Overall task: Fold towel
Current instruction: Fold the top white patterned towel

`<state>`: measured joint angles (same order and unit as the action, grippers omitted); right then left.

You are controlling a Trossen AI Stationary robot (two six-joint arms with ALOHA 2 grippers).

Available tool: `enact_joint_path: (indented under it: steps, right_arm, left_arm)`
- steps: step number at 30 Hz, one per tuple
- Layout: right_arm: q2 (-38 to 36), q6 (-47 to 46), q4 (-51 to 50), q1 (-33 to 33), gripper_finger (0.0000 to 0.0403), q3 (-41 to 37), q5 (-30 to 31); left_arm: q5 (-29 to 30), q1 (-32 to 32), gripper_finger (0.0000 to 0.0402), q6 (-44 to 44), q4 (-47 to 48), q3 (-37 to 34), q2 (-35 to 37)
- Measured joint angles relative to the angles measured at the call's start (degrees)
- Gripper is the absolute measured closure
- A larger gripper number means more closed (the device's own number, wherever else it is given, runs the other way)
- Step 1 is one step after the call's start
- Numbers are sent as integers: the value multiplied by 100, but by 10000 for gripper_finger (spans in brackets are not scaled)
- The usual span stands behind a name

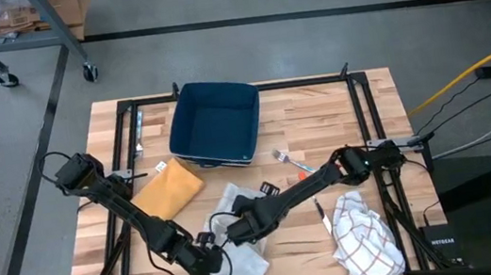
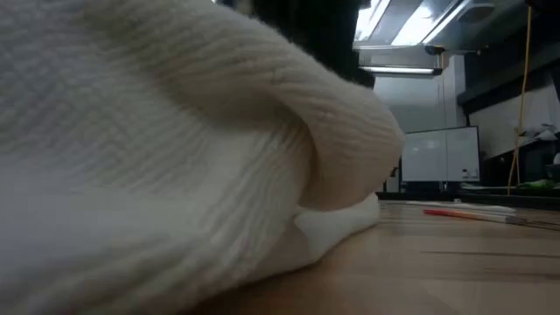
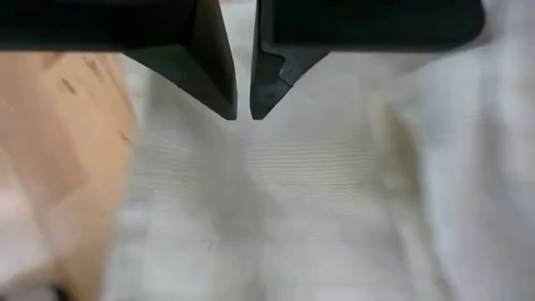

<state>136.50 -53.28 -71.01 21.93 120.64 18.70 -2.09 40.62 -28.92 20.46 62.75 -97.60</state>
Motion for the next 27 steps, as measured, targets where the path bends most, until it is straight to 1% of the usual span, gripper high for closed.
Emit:
enact_joint_path:
  steps: [3,5,9,12,16,21,24,27]
  right_arm:
    - [-96,-16,-255,81,361,383,-48]
    - [-151,-28,-308,167,361,619,-176]
    - [-167,-36,-289,437,361,1098,-735]
    - [-174,-41,-26,690,361,1213,-1093]
    - [-169,-72,415,1006,361,1137,-1181]
    - [-154,-527,1064,1211,361,731,-1142]
    - [-161,-793,1443,1233,361,389,-1226]
    - [-156,-851,1633,1233,361,88,-1250]
  left_arm:
    - [40,-4,364,405,-19,138,1]
    - [182,-11,373,742,-32,186,7]
    - [587,-72,386,1220,-52,191,8]
    - [858,-137,390,1622,-59,181,7]
    - [1230,-248,392,1943,18,145,7]
    - [1627,-428,395,2328,275,146,-28]
    - [1713,-546,400,2441,606,145,-28]
    - [1716,-629,400,2452,1040,143,-37]
